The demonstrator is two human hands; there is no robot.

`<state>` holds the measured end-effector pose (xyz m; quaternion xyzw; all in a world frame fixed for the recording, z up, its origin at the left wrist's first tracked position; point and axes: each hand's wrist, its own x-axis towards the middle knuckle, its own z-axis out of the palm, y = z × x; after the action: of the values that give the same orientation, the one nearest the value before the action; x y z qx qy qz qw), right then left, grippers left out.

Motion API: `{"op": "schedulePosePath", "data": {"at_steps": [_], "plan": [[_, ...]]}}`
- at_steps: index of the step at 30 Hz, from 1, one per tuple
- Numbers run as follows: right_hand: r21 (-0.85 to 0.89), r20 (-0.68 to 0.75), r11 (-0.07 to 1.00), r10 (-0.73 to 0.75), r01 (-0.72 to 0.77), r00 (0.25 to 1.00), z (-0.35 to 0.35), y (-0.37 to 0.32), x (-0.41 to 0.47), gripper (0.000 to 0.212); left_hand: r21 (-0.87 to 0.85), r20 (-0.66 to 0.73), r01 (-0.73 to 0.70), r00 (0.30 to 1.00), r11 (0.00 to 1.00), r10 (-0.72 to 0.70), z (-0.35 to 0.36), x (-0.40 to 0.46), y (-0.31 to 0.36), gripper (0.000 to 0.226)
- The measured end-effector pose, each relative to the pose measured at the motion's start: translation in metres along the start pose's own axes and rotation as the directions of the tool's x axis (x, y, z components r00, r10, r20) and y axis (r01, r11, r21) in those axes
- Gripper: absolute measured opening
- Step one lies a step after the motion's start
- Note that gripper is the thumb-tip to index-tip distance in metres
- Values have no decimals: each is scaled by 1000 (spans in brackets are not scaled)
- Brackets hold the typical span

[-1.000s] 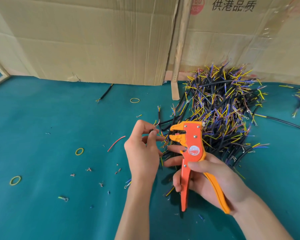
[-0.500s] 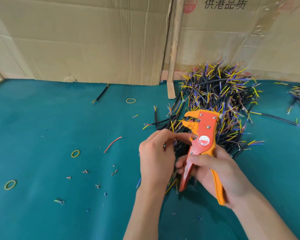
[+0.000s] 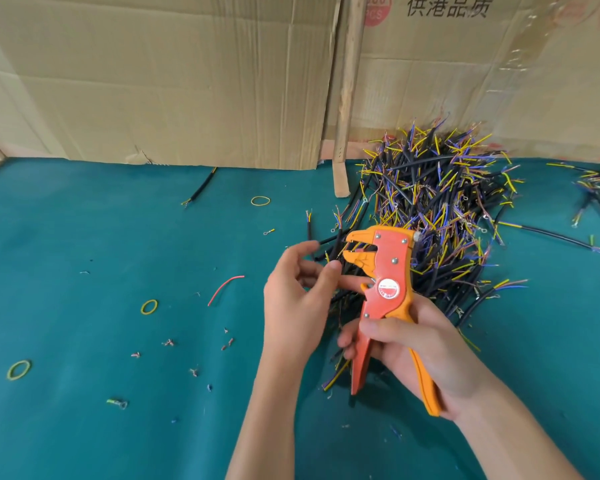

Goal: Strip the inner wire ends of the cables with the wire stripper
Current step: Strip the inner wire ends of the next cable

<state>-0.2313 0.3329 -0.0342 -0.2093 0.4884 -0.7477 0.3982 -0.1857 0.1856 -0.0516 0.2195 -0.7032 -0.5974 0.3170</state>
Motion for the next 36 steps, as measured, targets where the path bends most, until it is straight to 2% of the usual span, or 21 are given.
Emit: {"op": "schedulePosePath", "data": {"at_steps": [2, 4, 8, 12, 17, 20, 30, 33, 36], "plan": [[-10, -6, 1000, 5, -5, 1000, -1, 1, 0, 51, -70, -1, 74, 997, 995, -74, -2, 2, -2, 31], [-34, 3, 999, 7, -7, 1000, -1, 1, 1, 54, -131, 24, 111, 994, 985, -109, -2, 3, -2, 24], [-80, 40, 997, -4, 7, 999, 1, 1, 0, 58, -198, -13, 93, 995, 976, -97, -1, 3, 0, 25], [-64, 4, 997, -43, 44, 999, 0, 2, 1, 52, -68, -36, 22, 999, 997, -24, -2, 2, 1, 16], [-4, -29, 994, -110, 110, 994, -9, -3, 2, 52, 33, 84, -32, 996, 999, 29, -4, -2, 4, 31], [-5, -59, 992, -126, 126, 990, -14, -6, 2, 51, 97, 126, -128, 985, 987, 115, -4, -2, 2, 35], [-94, -11, 995, -31, 30, 999, -14, -8, -1, 57, 105, -11, -153, 988, 983, 155, 2, -5, 0, 31], [-87, -21, 996, -8, 6, 1000, -14, -8, -1, 59, 150, 10, -162, 987, 975, 162, 5, -7, 0, 33], [-92, -24, 996, 11, -13, 1000, -14, -9, -2, 59, 177, 32, -163, 987, 971, 160, 5, -9, 3, 47]]}}
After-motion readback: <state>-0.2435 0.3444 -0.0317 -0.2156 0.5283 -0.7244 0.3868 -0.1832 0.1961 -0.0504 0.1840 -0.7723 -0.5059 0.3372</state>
